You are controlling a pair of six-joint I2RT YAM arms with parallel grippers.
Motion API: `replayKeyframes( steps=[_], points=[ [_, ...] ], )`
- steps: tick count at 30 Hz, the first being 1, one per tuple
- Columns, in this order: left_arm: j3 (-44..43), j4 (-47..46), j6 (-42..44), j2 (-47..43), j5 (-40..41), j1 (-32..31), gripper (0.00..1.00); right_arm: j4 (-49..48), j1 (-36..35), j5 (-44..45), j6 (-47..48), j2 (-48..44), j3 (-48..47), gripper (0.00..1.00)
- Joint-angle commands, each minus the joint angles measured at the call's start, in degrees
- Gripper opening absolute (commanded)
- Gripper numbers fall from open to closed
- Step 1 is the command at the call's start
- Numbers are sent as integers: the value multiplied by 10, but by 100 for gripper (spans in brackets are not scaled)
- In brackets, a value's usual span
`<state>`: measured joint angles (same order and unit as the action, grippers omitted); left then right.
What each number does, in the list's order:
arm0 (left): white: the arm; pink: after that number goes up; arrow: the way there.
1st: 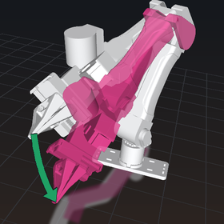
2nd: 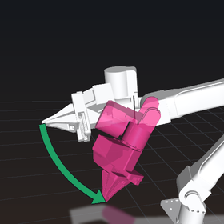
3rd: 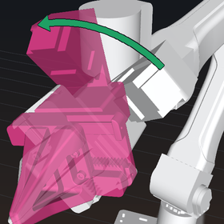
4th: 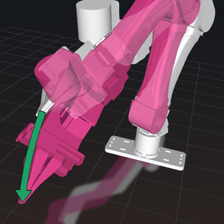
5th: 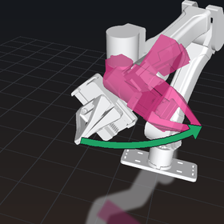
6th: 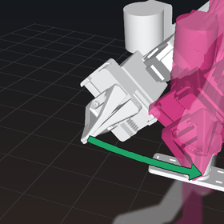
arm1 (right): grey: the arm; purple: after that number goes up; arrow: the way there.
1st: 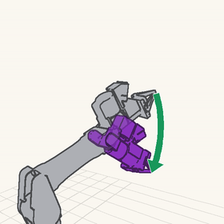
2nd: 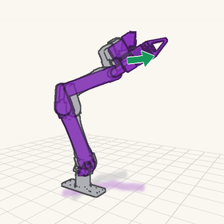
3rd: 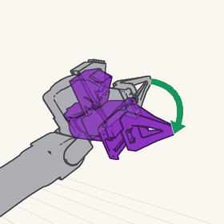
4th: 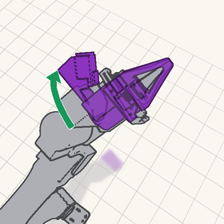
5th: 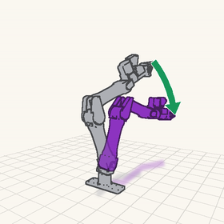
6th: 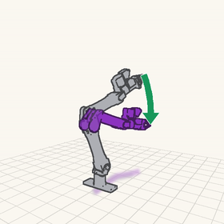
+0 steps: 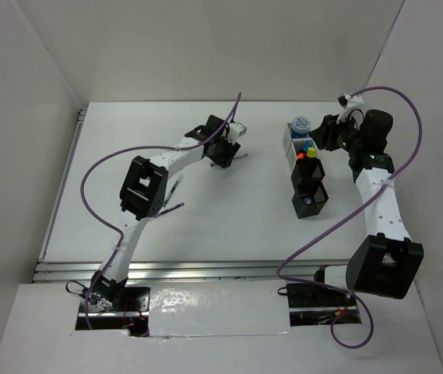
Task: Sort the stationery into containers
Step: Pick up the pen from the center of the board.
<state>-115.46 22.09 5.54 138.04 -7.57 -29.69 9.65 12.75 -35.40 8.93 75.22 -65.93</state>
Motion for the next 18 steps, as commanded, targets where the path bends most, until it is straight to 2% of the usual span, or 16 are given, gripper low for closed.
replayKeyframes(
  steps=[1,4,6,12,15,18],
  points=[
    [-29,-12,-13,26,-1,3,60,24,8,-22,12,-8,-4,49],
    [-36,-6,-11,39,0,0,59,35,10,-31,11,-4,-11,48],
    [-36,1,-14,38,-4,0,54,34,10,-38,15,-11,-9,48],
    [-11,53,-45,7,-9,1,15,41,5,-56,47,-29,-2,47],
    [37,53,-94,-39,-64,8,1,62,-1,-72,55,-26,-16,47],
    [91,10,-180,-116,-139,25,0,85,-24,-90,78,-31,-30,47]
  ],
)
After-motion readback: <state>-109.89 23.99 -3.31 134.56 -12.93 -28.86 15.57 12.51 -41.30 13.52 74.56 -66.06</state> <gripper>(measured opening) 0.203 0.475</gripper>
